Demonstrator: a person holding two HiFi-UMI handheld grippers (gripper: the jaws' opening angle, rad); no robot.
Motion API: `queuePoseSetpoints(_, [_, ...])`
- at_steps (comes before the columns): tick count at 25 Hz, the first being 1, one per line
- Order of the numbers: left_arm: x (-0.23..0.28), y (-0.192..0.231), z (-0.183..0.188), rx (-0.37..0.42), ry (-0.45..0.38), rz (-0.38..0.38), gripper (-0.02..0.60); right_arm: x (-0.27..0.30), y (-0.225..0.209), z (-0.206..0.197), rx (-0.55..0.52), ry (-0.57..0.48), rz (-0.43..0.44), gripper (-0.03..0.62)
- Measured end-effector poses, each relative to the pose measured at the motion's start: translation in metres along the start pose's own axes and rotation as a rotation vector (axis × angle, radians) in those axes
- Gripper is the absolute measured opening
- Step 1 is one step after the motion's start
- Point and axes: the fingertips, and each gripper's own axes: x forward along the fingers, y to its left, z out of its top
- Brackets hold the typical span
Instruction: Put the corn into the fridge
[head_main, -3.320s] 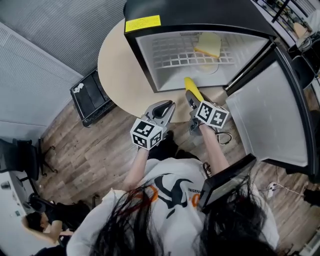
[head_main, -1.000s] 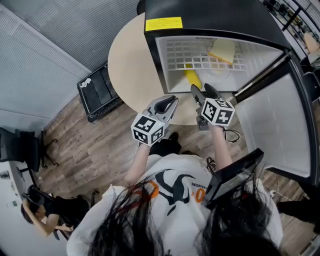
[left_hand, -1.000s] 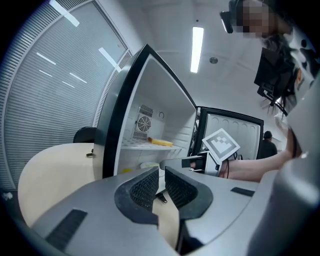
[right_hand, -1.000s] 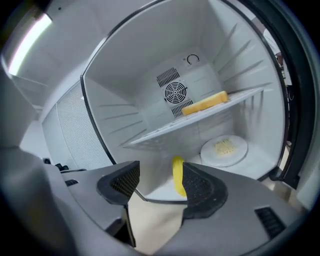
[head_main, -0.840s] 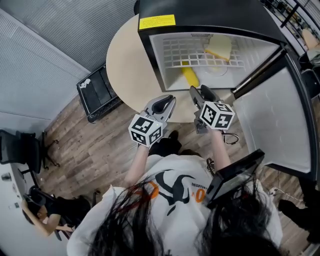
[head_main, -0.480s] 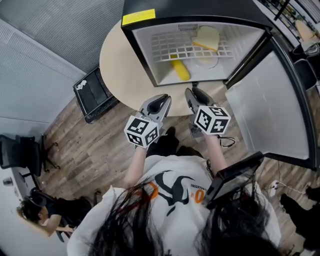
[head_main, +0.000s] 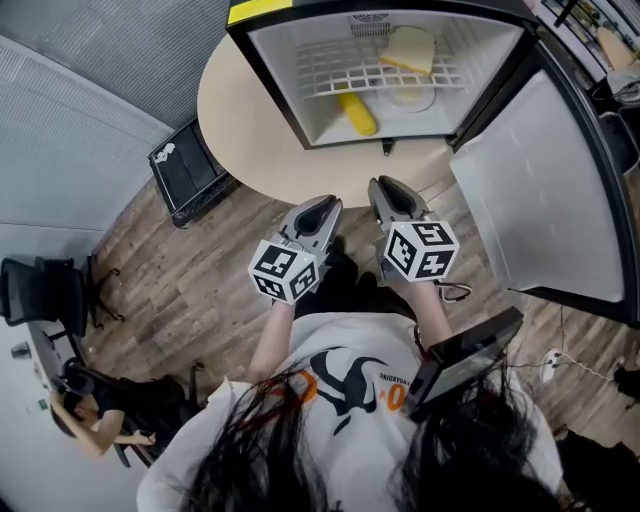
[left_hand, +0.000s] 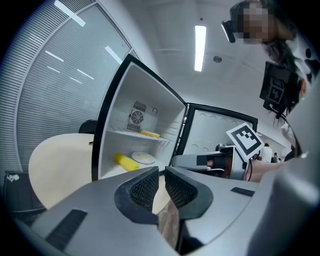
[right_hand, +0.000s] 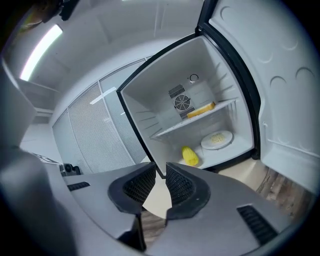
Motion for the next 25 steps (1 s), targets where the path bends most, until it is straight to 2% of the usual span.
queuePoseSetpoints(15, [-0.035,0.001,-0.021,-0.021,0.023,0.019,0.042,-0.007,0.017,-0.029,0.047,0.014,0.004,0.067])
queuePoseSetpoints(20, [-0.060,0.000,-0.024,-0.015,0.014,0.009,0.041,-0.013,0.041,-0.042,0.041,0.016,0.003,0.064])
queuePoseSetpoints(25, [-0.100,0.001,-0.030,-0.005,0.005,-0.009,0.042,-0.025,0.083,-0.060,0.024,0.013,0.006,0.058])
